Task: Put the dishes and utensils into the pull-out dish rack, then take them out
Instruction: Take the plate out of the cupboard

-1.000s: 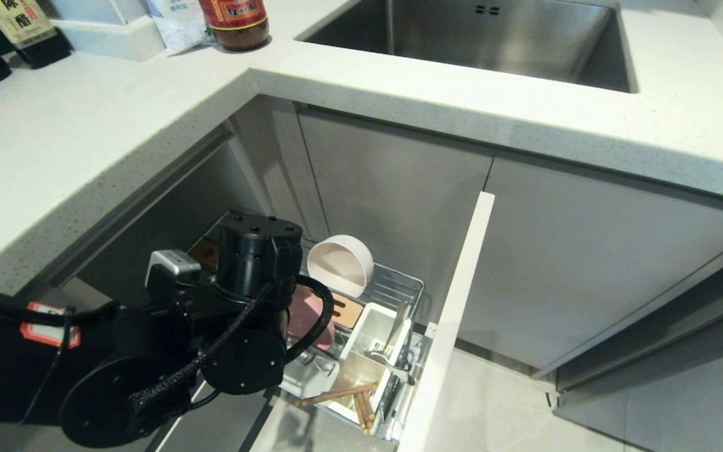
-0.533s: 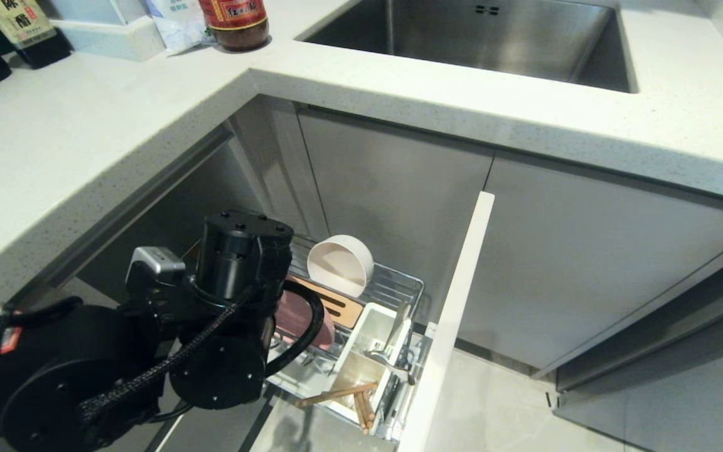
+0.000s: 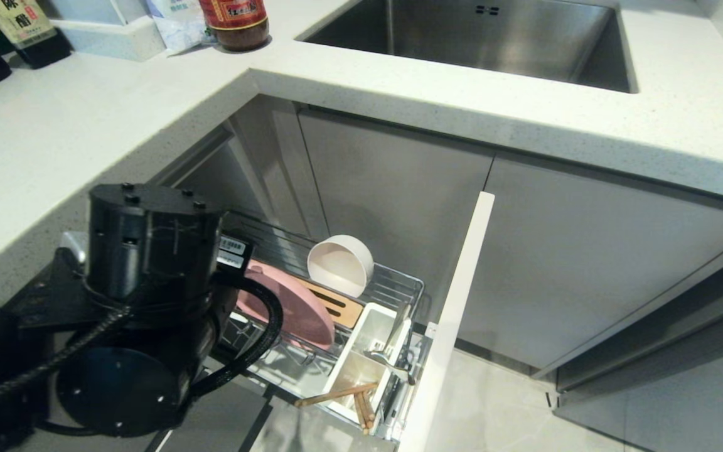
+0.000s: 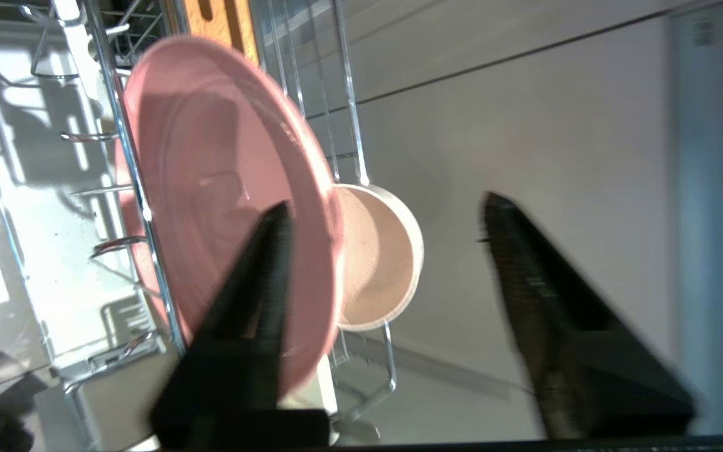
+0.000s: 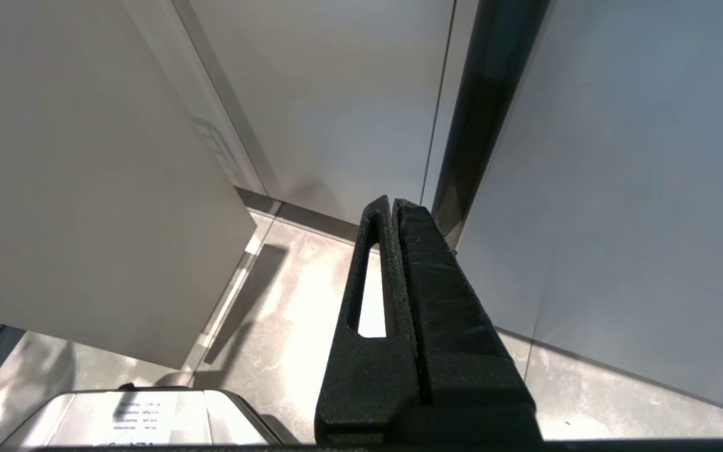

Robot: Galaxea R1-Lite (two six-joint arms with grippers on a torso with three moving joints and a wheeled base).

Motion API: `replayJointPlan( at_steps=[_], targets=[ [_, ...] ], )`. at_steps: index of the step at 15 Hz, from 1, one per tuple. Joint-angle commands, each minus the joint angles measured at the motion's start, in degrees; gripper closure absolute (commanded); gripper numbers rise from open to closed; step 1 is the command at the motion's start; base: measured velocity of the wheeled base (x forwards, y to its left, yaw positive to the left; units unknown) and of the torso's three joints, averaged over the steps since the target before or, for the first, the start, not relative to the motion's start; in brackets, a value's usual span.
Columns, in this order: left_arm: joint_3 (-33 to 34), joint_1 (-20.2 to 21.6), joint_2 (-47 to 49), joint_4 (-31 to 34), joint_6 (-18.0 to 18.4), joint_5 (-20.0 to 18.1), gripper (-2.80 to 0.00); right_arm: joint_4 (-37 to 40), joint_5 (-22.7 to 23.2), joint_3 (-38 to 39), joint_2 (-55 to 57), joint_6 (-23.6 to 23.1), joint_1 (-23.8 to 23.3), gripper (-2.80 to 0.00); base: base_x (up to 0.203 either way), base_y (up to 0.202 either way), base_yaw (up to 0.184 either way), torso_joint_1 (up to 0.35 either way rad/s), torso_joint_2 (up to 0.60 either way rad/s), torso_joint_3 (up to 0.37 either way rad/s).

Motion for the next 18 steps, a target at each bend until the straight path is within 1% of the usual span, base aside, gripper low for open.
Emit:
replayJointPlan(
  at_steps=[1,3,6,7,8,9,10,12,13,14,15,17,18],
  targets=[
    [-0.7,-1.3,-4.5,2.3,0.1,0.7,0.0,0.0,0.0,0.0,0.0,0.1,0.0,0.0,0.0,0.0,0.0,0.0,0.0,0.0],
    [-1.3,-1.8,-7.5,3.8,4.8,0.9,0.0,0.0,0.0,0.0,0.0,0.1,0.0,0.0,0.0,0.0,0.0,0.0,0.0,0.0],
    [-2.6,-1.7,-13.1,4.1,10.4,0.4,0.0,0.0,0.0,0.0,0.0,0.0,0.0,0.0,0.0,0.0,0.0,0.0,0.0,0.0],
    [-3.6,-1.2,-15.7,4.1,13.6,0.0,0.0,0.0,0.0,0.0,0.0,0.0,0.0,0.0,0.0,0.0,0.0,0.0,0.0,0.0],
    [-4.6,-0.1,-18.2,4.1,17.4,-1.3,0.0,0.0,0.0,0.0,0.0,0.0,0.0,0.0,0.0,0.0,0.0,0.0,0.0,0.0],
    [-5.3,1.6,-20.9,4.0,20.8,-3.6,0.0,0.0,0.0,0.0,0.0,0.0,0.0,0.0,0.0,0.0,0.0,0.0,0.0,0.0],
    [-5.9,4.0,-23.8,3.9,23.9,-7.0,0.0,0.0,0.0,0.0,0.0,0.0,0.0,0.0,0.0,0.0,0.0,0.0,0.0,0.0],
    [-6.3,9.1,-30.2,3.9,30.2,-16.0,0.0,0.0,0.0,0.0,0.0,0.1,0.0,0.0,0.0,0.0,0.0,0.0,0.0,0.0],
    [-6.6,13.1,-33.3,3.8,34.4,-21.5,0.0,0.0,0.0,0.0,0.0,0.0,0.0,0.0,0.0,0.0,0.0,0.0,0.0,0.0],
    [-7.0,16.9,-35.6,3.8,38.1,-26.0,0.0,0.0,0.0,0.0,0.0,0.0,0.0,0.0,0.0,0.0,0.0,0.0,0.0,0.0],
    [-7.6,21.3,-37.7,3.9,41.0,-30.4,0.0,0.0,0.0,0.0,0.0,0.0,0.0,0.0,0.0,0.0,0.0,0.0,0.0,0.0],
    [-8.2,28.4,-43.5,5.1,46.1,-37.8,0.0,0.0,0.0,0.0,0.0,0.1,0.0,0.0,0.0,0.0,0.0,0.0,0.0,0.0],
    [-8.4,31.5,-46.5,7.3,48.6,-40.8,0.0,0.0,0.0,0.0,0.0,0.0,0.0,0.0,0.0,0.0,0.0,0.0,0.0,0.0]
  ],
)
